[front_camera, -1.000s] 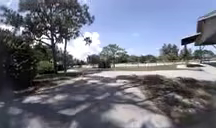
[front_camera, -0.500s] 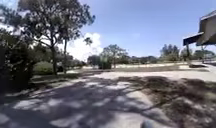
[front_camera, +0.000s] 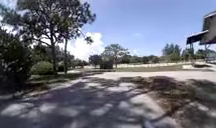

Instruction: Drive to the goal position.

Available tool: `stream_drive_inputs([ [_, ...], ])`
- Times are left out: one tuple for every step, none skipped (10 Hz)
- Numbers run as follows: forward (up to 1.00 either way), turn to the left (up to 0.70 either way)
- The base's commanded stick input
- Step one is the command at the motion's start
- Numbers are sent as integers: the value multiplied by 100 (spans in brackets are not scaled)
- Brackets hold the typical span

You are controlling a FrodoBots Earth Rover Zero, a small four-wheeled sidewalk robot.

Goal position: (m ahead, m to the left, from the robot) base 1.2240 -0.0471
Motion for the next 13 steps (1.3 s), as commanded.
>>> stream_drive_inputs([
  [50, 6],
  [50, 25],
  [50, 25],
  [50, 25],
  [50, 25],
  [50, 15],
  [50, 0],
  [50, 0],
  [50, 0],
  [50, 0],
  [50, 0],
  [50, 0],
  [50, 0],
])
